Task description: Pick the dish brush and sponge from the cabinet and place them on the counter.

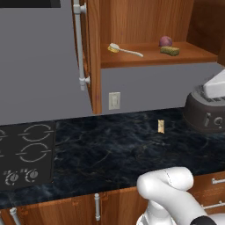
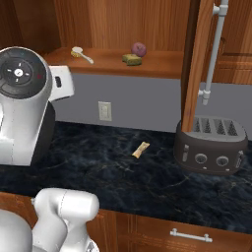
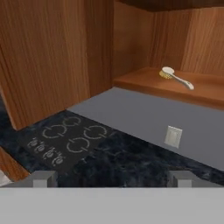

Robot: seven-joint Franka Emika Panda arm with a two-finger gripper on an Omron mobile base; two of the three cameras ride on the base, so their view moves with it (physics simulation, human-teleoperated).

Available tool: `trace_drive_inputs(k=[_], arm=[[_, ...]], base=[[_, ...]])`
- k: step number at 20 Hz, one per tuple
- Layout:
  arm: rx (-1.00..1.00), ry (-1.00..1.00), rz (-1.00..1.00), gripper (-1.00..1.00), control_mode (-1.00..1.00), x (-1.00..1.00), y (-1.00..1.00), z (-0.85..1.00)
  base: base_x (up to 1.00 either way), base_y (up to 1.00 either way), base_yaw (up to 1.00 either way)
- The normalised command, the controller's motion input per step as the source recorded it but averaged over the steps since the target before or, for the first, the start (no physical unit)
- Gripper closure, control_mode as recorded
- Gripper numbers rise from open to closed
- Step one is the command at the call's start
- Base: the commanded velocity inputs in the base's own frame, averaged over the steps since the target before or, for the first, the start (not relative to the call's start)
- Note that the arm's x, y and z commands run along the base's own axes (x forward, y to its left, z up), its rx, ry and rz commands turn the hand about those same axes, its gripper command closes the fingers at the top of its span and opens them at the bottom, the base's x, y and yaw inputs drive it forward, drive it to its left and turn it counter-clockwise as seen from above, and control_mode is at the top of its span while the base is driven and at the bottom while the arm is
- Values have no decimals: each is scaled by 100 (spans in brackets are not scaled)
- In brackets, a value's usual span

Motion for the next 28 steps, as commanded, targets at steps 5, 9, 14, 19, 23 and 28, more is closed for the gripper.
trace_drive_inputs(k=[5,9,14,19,23,28], arm=[[-9,2,-17,-100,-100,2,-27,6],[0,7,-3,-100,-100,14,-14,14],[0,4,-6,-100,-100,23,-3,11],[-1,0,-18,-100,-100,31,0,-2],[0,0,-24,-100,-100,32,0,-6],[0,3,-18,-100,-100,43,0,0]], base=[[0,0,0],[0,0,0],[0,0,0],[0,0,0],[0,0,0],[0,0,0]])
